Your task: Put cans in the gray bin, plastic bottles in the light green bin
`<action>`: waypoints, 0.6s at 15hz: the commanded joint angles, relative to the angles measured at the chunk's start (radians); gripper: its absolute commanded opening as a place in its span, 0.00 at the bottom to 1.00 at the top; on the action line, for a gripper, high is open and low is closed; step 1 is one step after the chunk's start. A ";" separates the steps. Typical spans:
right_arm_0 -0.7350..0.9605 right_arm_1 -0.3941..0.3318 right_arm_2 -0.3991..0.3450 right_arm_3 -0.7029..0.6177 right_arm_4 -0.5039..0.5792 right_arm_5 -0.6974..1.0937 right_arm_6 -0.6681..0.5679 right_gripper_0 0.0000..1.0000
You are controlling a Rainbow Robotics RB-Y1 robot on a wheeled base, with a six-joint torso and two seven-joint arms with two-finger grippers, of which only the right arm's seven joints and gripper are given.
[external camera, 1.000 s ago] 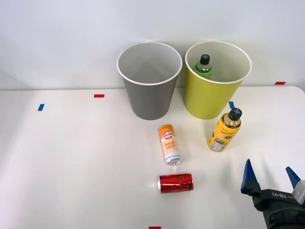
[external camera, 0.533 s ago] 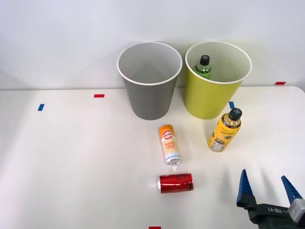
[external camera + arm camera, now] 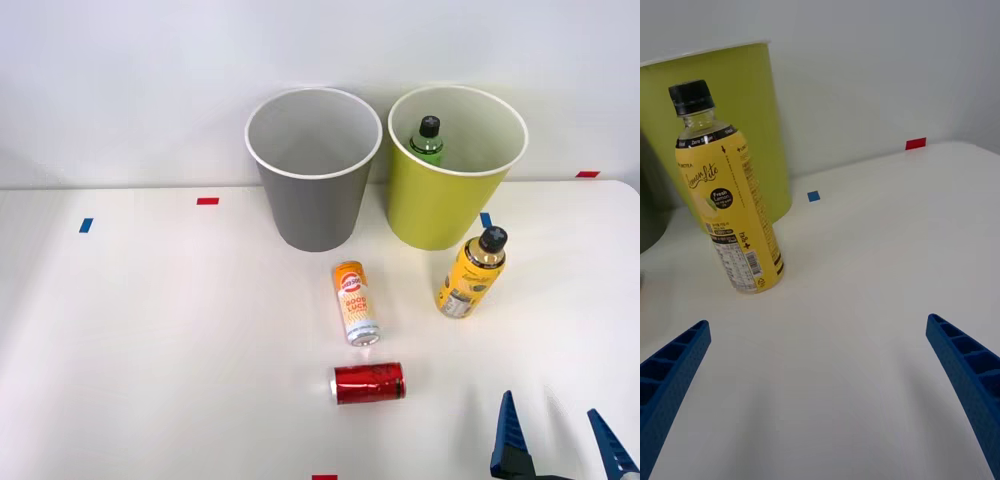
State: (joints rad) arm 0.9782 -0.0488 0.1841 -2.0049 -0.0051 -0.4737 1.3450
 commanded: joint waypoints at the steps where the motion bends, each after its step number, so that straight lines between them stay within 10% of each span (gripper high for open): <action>1: -0.026 0.010 0.008 0.094 -0.004 -0.105 -0.004 1.00; 9: -0.064 0.010 0.048 0.190 0.008 -0.189 0.048 1.00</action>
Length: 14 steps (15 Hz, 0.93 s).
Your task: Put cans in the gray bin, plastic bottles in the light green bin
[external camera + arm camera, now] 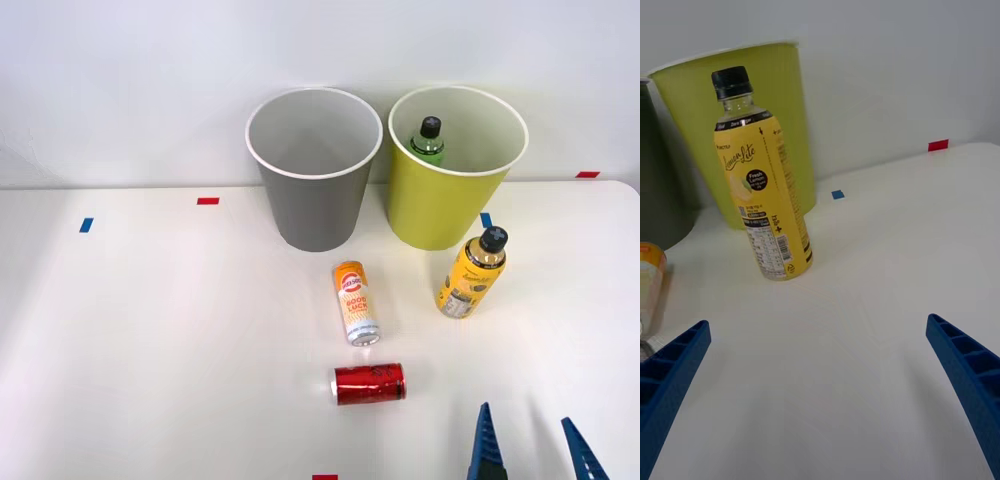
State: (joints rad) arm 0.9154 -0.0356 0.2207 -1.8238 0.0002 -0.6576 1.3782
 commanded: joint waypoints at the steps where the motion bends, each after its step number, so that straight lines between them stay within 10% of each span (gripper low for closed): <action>1: 0.000 -0.004 0.019 0.009 0.007 -0.008 0.028 1.00; 14: 0.033 -0.023 0.023 0.009 -0.013 -0.059 0.131 1.00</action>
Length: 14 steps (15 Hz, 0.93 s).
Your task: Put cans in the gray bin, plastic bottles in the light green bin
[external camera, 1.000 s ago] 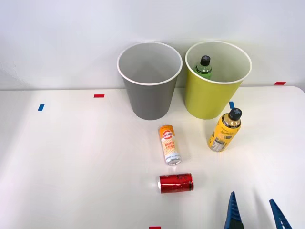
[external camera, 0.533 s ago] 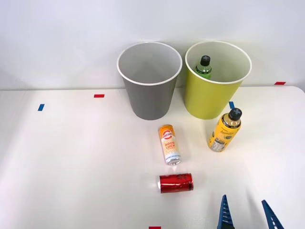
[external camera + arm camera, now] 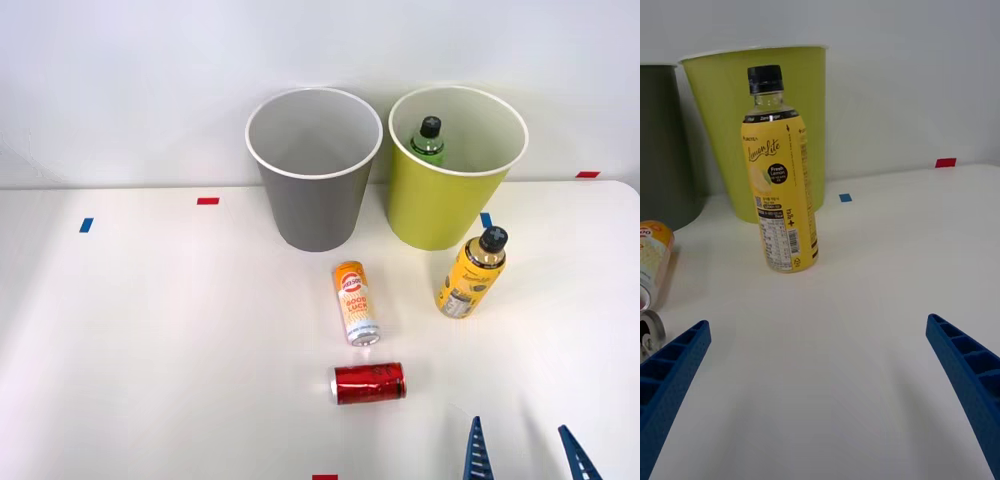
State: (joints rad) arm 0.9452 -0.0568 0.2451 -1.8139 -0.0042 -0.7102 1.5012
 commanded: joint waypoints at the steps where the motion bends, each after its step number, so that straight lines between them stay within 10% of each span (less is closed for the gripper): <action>1: 0.003 -0.002 -0.001 -0.001 -0.010 -0.006 0.010 1.00; 14: 0.007 -0.002 0.000 -0.001 -0.013 -0.006 0.017 1.00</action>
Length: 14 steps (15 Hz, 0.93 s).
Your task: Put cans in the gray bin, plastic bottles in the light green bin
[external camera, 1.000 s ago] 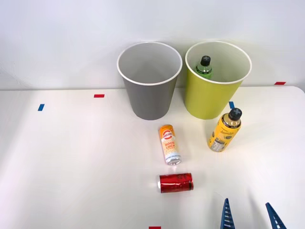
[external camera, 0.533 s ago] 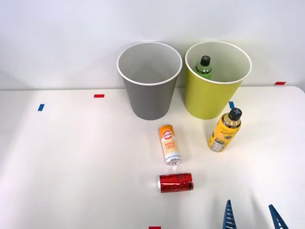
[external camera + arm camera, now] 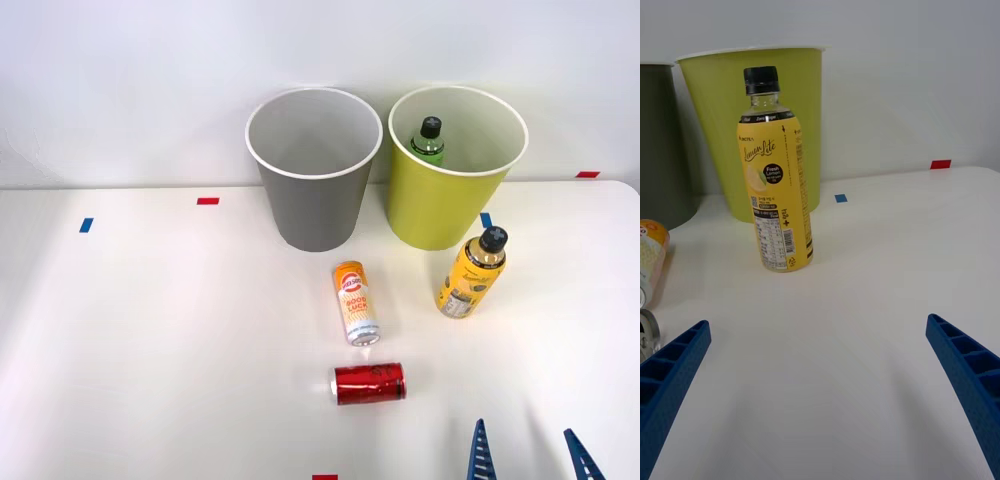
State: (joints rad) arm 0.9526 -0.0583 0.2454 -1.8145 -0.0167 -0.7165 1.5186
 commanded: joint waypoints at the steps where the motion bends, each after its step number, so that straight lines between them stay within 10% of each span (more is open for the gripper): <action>1: 0.000 0.000 0.000 0.000 0.000 0.000 0.000 1.00; 14: 0.000 0.000 0.000 0.000 0.000 0.000 0.000 1.00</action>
State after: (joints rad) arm 0.9526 -0.0583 0.2454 -1.8146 -0.0168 -0.7165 1.5186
